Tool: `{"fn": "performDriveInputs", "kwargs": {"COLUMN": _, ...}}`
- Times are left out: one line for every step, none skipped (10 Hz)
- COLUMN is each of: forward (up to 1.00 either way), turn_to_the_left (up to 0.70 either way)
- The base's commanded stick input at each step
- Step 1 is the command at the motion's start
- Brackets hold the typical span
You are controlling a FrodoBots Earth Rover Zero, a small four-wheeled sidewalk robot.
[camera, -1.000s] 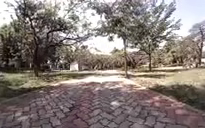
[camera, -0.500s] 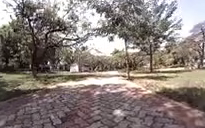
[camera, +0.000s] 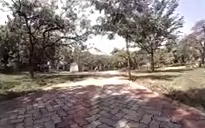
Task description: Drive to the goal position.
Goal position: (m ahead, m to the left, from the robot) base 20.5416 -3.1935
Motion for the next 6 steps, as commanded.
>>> {"fn": "performDriveInputs", "kwargs": {"forward": 0.7, "turn_to_the_left": 0.0}}
{"fn": "performDriveInputs", "kwargs": {"forward": 0.7, "turn_to_the_left": 0.0}}
{"fn": "performDriveInputs", "kwargs": {"forward": 0.7, "turn_to_the_left": 0.0}}
{"fn": "performDriveInputs", "kwargs": {"forward": 0.7, "turn_to_the_left": 0.0}}
{"fn": "performDriveInputs", "kwargs": {"forward": 0.7, "turn_to_the_left": 0.0}}
{"fn": "performDriveInputs", "kwargs": {"forward": 0.7, "turn_to_the_left": 0.0}}
